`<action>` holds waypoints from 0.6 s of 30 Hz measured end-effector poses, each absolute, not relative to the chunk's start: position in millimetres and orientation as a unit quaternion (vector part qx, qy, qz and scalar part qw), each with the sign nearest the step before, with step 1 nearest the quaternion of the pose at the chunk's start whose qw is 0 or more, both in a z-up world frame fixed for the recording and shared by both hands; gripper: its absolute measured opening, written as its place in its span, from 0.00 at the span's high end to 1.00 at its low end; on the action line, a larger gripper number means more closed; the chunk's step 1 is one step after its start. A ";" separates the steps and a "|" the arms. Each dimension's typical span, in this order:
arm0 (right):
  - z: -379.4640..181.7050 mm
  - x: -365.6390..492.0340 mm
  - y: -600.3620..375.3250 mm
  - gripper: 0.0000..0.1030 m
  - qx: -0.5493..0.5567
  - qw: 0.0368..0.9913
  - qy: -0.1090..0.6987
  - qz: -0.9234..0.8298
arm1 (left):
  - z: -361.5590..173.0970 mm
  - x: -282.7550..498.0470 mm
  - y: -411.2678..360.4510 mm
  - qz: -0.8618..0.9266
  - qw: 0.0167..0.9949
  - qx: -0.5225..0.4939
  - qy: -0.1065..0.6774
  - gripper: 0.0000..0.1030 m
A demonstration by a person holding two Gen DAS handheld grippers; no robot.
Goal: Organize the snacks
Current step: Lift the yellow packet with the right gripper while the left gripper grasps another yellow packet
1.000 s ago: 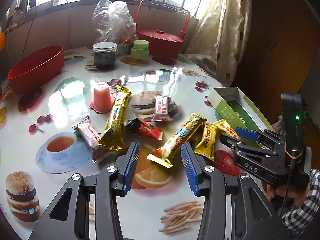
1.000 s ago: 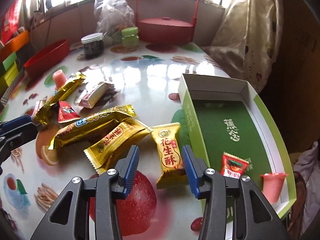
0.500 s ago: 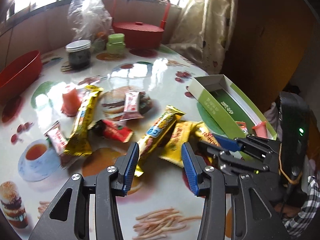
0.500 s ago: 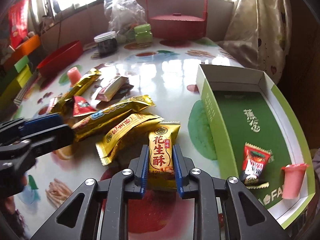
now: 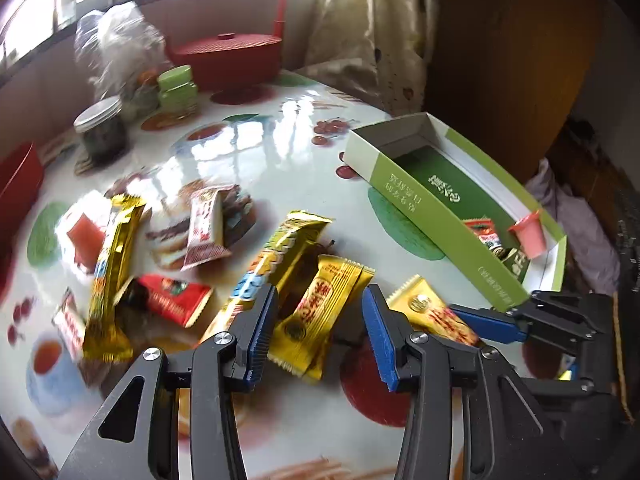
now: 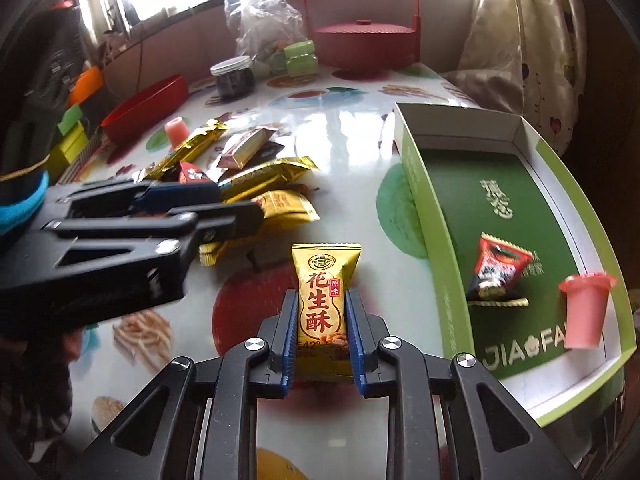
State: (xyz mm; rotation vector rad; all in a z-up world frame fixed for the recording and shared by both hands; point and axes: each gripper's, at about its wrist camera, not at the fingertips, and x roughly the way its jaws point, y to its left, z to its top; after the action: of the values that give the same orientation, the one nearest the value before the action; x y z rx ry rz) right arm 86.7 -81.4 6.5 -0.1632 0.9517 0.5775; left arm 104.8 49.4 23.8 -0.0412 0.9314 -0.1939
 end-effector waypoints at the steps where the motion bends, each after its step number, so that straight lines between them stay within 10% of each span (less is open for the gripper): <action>1: 6.3 85.4 -83.1 0.79 -0.078 0.846 0.451 0.274 | 21.4 108.2 47.2 -0.095 0.887 -0.011 0.452 0.56; 18: 5.9 81.1 -89.7 0.79 -0.070 0.847 0.451 0.274 | 8.7 114.2 37.6 -0.094 0.877 0.006 0.470 0.56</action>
State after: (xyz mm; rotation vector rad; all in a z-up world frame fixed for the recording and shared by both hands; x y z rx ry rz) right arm 81.1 -89.7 5.9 -0.1470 0.9502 0.5789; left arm 114.2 37.6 8.7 0.0125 0.9809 -0.1966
